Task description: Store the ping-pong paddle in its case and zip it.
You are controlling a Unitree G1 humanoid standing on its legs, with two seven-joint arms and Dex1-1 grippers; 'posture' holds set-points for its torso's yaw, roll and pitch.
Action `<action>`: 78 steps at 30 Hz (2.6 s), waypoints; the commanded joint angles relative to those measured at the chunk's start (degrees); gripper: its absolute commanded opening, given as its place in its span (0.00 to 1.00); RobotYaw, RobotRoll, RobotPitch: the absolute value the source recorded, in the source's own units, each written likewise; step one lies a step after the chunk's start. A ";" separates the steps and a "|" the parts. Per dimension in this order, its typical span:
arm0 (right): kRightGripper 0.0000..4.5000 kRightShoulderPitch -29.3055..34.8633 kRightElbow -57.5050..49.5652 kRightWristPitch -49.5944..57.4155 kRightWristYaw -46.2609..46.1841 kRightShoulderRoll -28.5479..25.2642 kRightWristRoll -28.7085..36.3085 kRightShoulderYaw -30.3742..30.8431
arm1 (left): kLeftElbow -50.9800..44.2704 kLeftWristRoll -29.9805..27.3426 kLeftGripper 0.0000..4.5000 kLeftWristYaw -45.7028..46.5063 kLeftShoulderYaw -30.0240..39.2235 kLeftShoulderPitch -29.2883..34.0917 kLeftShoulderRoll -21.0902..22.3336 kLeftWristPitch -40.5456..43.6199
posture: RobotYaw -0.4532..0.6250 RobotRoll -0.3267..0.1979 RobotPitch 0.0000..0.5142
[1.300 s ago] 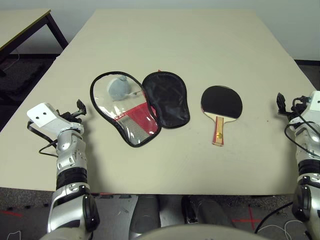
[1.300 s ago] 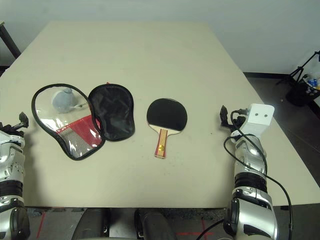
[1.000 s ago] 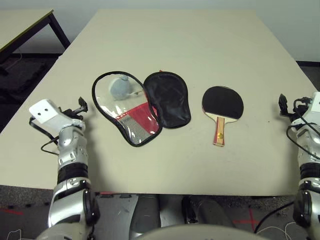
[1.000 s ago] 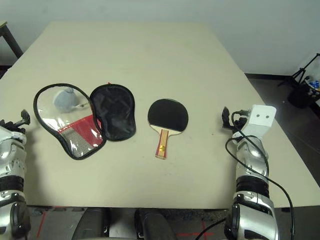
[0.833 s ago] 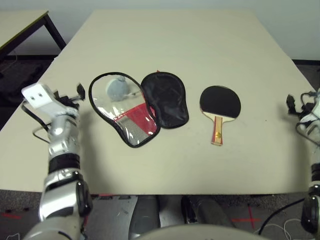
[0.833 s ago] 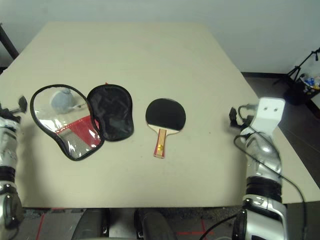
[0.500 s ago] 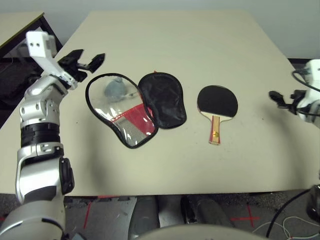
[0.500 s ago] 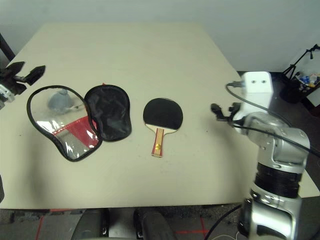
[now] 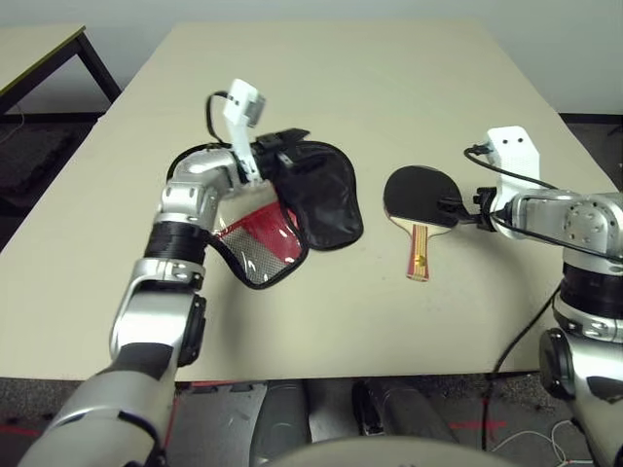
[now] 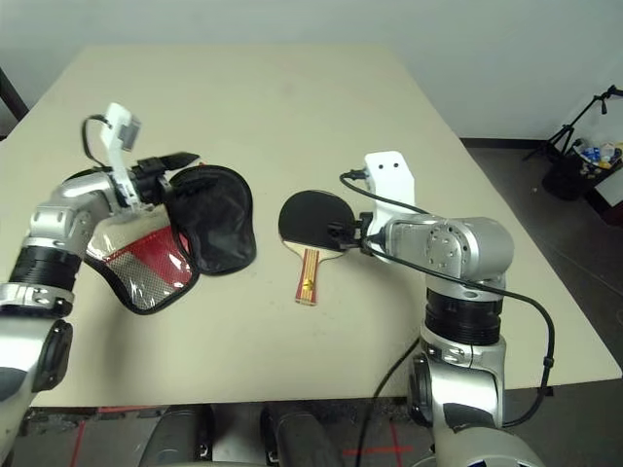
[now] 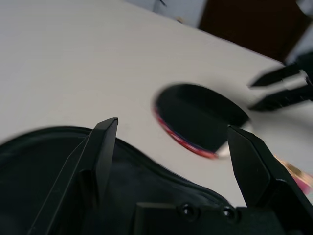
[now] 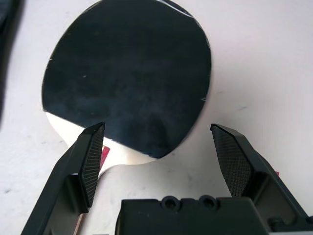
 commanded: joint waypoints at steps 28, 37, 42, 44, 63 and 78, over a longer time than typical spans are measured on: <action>0.99 -6.30 22.81 -12.75 -61.73 -3.75 70.18 21.96 | -7.03 4.73 1.00 -5.87 -7.91 3.43 -4.14 0.60 | 0.42 0.62 0.19; 0.96 -9.39 25.57 -16.23 -64.25 -0.83 71.95 25.96 | -9.95 5.35 1.00 -6.34 -8.22 5.46 -0.14 1.68 | 0.46 0.62 0.19; 0.65 -9.18 27.01 -16.30 -65.04 -1.22 71.95 26.38 | -9.86 5.30 1.00 -6.05 -7.86 5.37 0.29 1.66 | 0.46 0.62 0.18; 0.52 -9.09 27.34 -16.47 -65.41 -1.41 71.95 26.68 | -9.84 5.42 1.00 -6.12 -7.90 5.35 0.59 1.57 | 0.46 0.62 0.18; 0.25 -15.67 34.18 -14.05 -55.76 -4.77 59.17 23.31 | -10.85 4.23 1.00 -3.26 -2.47 4.02 5.28 4.39 | 0.45 0.62 0.13; 0.25 -30.67 45.51 -8.36 -47.38 17.08 41.23 12.44 | -19.26 1.08 1.00 -0.51 5.21 7.35 14.91 13.13 | 0.52 0.62 0.11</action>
